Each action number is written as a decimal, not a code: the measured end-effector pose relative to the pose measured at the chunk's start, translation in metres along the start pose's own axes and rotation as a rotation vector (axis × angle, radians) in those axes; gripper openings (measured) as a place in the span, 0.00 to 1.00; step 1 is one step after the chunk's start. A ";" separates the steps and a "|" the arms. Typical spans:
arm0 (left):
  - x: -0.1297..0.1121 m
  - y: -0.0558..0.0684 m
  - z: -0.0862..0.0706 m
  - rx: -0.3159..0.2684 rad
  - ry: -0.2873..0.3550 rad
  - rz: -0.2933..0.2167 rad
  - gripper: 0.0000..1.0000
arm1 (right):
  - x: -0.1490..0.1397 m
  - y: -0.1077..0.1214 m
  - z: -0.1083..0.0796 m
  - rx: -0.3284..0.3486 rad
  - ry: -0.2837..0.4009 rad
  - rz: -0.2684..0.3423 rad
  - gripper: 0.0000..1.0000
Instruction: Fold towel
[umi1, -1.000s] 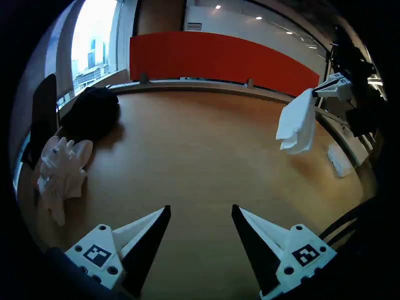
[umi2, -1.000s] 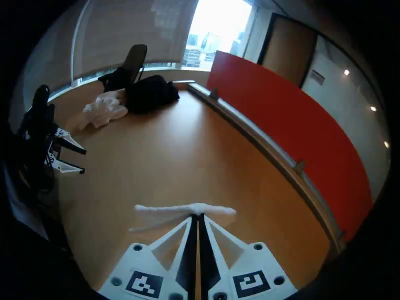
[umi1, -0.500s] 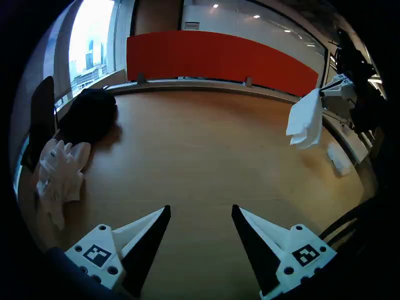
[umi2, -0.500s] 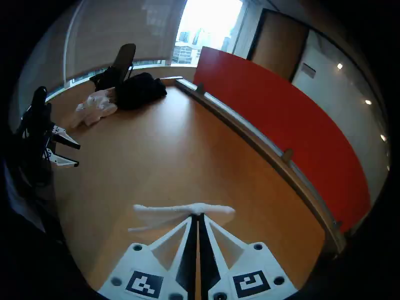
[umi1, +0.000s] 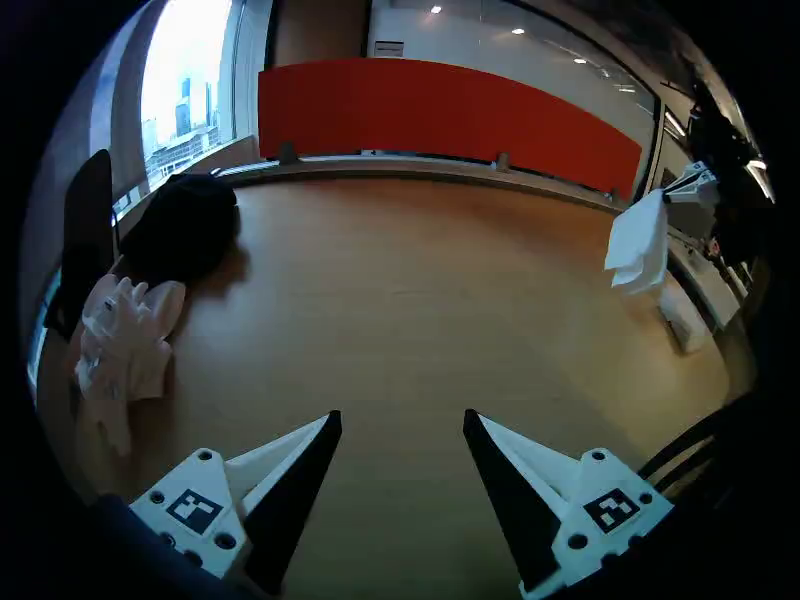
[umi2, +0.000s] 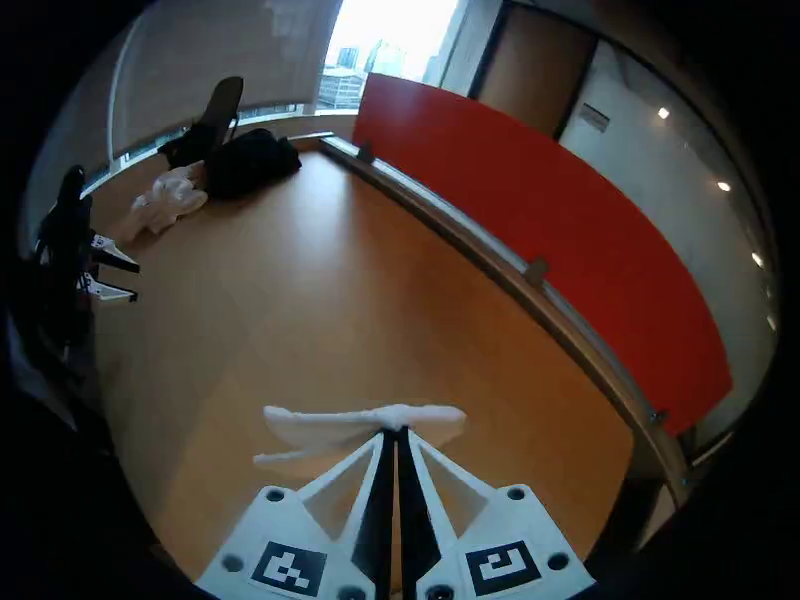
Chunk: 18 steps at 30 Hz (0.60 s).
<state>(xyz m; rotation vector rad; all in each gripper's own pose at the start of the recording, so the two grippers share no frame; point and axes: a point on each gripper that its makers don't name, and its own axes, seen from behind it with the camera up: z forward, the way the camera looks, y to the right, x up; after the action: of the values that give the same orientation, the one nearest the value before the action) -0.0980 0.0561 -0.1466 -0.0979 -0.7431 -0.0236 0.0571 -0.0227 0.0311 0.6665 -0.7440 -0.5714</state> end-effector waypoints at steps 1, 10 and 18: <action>0.000 0.000 0.000 0.001 0.000 0.001 0.90 | -0.004 0.004 -0.002 -0.005 -0.004 0.004 0.02; 0.001 0.003 -0.001 0.006 -0.006 0.007 0.90 | -0.034 0.039 -0.017 -0.042 -0.027 0.052 0.02; 0.002 0.008 0.000 0.008 -0.009 0.016 0.90 | -0.064 0.069 -0.030 -0.077 -0.068 0.070 0.02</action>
<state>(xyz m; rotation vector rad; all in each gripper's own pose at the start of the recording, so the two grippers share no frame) -0.0957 0.0644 -0.1458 -0.0963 -0.7517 -0.0053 0.0568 0.0759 0.0371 0.5495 -0.8017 -0.5579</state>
